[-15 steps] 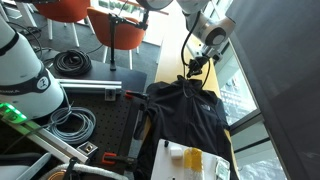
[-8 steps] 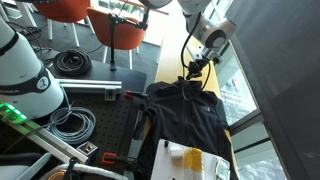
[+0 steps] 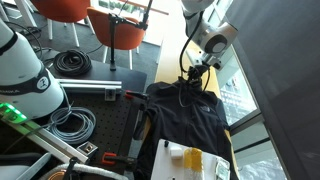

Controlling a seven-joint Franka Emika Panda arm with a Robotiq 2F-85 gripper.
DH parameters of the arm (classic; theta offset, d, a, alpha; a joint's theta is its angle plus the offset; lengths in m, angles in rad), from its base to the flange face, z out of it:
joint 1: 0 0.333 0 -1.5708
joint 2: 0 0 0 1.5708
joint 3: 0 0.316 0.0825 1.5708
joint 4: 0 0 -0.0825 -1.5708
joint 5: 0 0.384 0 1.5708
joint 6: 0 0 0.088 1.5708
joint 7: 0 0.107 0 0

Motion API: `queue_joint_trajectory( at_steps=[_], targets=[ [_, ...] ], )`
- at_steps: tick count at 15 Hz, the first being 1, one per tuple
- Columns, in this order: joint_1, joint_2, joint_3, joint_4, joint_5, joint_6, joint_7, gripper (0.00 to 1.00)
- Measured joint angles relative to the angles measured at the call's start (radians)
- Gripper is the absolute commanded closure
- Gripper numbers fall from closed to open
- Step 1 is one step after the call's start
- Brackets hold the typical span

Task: Pull closed the zipper on the jumper

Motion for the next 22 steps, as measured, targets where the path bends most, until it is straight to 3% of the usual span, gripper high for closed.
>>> queue_joint_trajectory(
  at_steps=[8,16,22],
  targets=[
    [-0.061,-0.134,-0.01,-0.198,-0.028,0.066,-0.008,0.02],
    [-0.219,-0.454,-0.05,-0.586,-0.046,0.242,-0.079,0.0],
    [-0.386,-0.718,-0.061,-0.75,-0.045,0.255,-0.194,0.0]
  ],
)
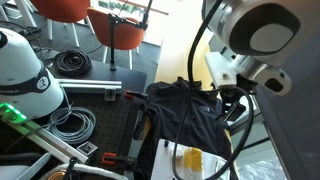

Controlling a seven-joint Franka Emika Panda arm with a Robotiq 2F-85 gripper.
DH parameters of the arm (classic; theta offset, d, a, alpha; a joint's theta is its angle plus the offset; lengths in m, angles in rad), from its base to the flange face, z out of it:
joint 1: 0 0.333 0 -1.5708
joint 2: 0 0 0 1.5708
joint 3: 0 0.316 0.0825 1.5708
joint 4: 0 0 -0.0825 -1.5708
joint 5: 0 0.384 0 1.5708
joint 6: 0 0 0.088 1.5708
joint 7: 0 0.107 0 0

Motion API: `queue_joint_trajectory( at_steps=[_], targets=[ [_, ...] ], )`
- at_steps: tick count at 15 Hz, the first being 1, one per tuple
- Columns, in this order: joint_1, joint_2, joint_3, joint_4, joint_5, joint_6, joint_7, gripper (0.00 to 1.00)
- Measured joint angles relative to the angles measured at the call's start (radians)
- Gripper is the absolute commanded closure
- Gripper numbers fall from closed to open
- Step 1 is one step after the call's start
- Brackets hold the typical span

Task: Pull closed the zipper on the jumper

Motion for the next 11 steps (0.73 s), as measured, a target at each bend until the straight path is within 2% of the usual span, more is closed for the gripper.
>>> queue_joint_trajectory(
  at_steps=[6,11],
  targets=[
    [-0.034,-0.198,0.003,-0.103,0.004,-0.011,-0.044,0.0],
    [-0.035,-0.221,0.004,-0.126,0.004,-0.011,-0.047,0.0]
  ],
)
